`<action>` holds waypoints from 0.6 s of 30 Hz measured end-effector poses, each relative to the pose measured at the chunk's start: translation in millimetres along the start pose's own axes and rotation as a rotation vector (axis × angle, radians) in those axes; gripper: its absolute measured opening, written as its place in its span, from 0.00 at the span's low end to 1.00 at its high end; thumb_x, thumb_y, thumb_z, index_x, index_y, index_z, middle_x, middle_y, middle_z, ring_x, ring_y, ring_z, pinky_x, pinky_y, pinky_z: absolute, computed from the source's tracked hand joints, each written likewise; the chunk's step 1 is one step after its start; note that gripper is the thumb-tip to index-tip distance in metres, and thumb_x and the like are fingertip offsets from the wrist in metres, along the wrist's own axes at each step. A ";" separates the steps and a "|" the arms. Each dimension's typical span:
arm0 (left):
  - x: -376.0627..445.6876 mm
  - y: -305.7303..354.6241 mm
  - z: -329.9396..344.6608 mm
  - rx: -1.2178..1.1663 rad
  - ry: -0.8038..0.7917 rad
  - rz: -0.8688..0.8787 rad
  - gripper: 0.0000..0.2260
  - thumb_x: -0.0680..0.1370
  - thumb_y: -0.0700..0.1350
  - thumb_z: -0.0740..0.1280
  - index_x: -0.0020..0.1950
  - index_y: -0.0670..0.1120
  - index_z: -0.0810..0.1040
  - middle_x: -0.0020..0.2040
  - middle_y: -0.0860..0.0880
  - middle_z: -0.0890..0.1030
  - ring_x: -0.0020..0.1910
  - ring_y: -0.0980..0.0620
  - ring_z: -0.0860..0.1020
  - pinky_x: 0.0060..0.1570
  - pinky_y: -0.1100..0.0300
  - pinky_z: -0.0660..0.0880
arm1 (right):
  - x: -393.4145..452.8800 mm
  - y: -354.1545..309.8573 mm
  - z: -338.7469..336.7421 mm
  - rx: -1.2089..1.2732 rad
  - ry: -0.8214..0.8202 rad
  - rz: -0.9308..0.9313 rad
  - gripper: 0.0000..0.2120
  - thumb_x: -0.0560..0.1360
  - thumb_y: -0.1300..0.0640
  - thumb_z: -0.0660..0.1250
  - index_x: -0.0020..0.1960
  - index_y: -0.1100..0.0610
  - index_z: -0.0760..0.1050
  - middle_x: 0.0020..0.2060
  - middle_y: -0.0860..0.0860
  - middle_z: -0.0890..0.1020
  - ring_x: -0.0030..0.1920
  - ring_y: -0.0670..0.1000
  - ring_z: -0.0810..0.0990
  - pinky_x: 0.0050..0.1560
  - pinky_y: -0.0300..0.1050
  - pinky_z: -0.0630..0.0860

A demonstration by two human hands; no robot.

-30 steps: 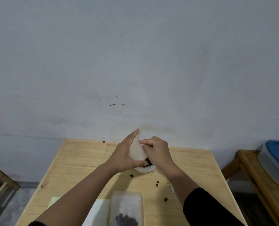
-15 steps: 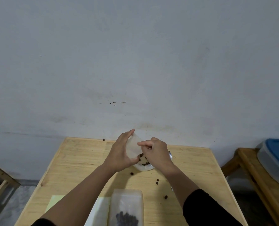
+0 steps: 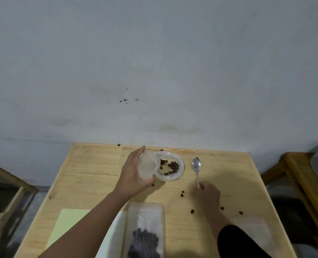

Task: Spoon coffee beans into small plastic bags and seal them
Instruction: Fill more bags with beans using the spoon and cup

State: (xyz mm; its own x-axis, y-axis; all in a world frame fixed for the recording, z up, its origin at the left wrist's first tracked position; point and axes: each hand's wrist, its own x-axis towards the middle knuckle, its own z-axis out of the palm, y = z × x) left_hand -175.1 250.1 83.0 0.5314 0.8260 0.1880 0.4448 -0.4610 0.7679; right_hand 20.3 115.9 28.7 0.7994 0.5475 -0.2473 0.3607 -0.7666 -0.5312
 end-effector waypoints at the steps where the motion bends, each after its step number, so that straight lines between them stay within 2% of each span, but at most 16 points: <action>1: -0.2 -0.5 1.5 0.000 -0.001 -0.008 0.42 0.62 0.49 0.76 0.73 0.47 0.62 0.63 0.56 0.67 0.61 0.64 0.66 0.57 0.81 0.57 | 0.8 5.2 4.1 -0.032 0.020 0.000 0.12 0.73 0.59 0.64 0.31 0.55 0.70 0.32 0.53 0.73 0.37 0.55 0.72 0.38 0.42 0.60; 3: 0.1 -1.4 4.5 -0.005 -0.006 -0.029 0.42 0.61 0.53 0.73 0.73 0.47 0.62 0.63 0.56 0.67 0.61 0.64 0.66 0.58 0.81 0.57 | 1.3 7.7 9.9 -0.062 0.059 0.005 0.08 0.72 0.61 0.66 0.34 0.59 0.75 0.32 0.54 0.73 0.37 0.55 0.72 0.39 0.43 0.62; 5: 0.8 -1.5 6.9 -0.010 -0.002 -0.043 0.43 0.60 0.56 0.70 0.73 0.46 0.63 0.62 0.55 0.68 0.61 0.63 0.67 0.58 0.81 0.58 | 3.1 6.7 14.7 -0.054 0.088 0.020 0.04 0.72 0.63 0.66 0.42 0.64 0.79 0.37 0.58 0.78 0.43 0.59 0.75 0.42 0.46 0.66; 7: 1.4 -1.5 8.1 -0.021 0.006 -0.063 0.43 0.60 0.58 0.69 0.73 0.46 0.63 0.62 0.56 0.68 0.60 0.64 0.66 0.58 0.80 0.58 | 5.8 5.3 15.9 -0.031 0.090 0.068 0.07 0.72 0.65 0.65 0.48 0.64 0.79 0.43 0.60 0.80 0.48 0.60 0.76 0.45 0.46 0.67; 11: 0.9 -4.1 7.5 -0.031 0.018 -0.098 0.45 0.59 0.60 0.68 0.74 0.47 0.62 0.63 0.55 0.67 0.62 0.61 0.67 0.60 0.69 0.62 | 10.4 2.1 12.8 0.058 0.065 0.161 0.08 0.71 0.67 0.65 0.50 0.64 0.78 0.46 0.58 0.82 0.51 0.59 0.78 0.43 0.42 0.65; 13: 1.4 -6.1 6.3 -0.030 0.024 -0.110 0.45 0.60 0.58 0.70 0.74 0.46 0.61 0.65 0.54 0.68 0.63 0.61 0.66 0.61 0.68 0.62 | 13.8 0.8 11.7 0.084 0.044 0.176 0.07 0.72 0.64 0.65 0.48 0.63 0.79 0.46 0.57 0.82 0.51 0.57 0.78 0.44 0.42 0.67; 15: 3.2 -8.5 5.9 -0.025 0.031 -0.123 0.44 0.62 0.51 0.76 0.74 0.46 0.61 0.67 0.51 0.68 0.64 0.58 0.67 0.61 0.68 0.62 | 15.5 -1.6 9.1 0.138 0.059 0.170 0.06 0.73 0.62 0.65 0.47 0.63 0.78 0.45 0.57 0.82 0.50 0.57 0.78 0.46 0.43 0.67; 18: 6.8 -13.4 6.3 -0.010 0.032 -0.124 0.43 0.64 0.45 0.78 0.74 0.46 0.60 0.68 0.49 0.68 0.66 0.54 0.67 0.63 0.66 0.62 | 11.7 -12.2 -2.3 0.276 0.148 0.126 0.05 0.73 0.62 0.64 0.46 0.63 0.78 0.41 0.55 0.80 0.43 0.54 0.75 0.43 0.41 0.63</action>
State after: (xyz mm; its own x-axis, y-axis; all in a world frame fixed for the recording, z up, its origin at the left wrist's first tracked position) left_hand -172.9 259.8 70.1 0.4498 0.8862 0.1106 0.4983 -0.3518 0.7924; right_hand 26.4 130.8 34.1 0.8978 0.3841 -0.2154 0.1271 -0.6942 -0.7085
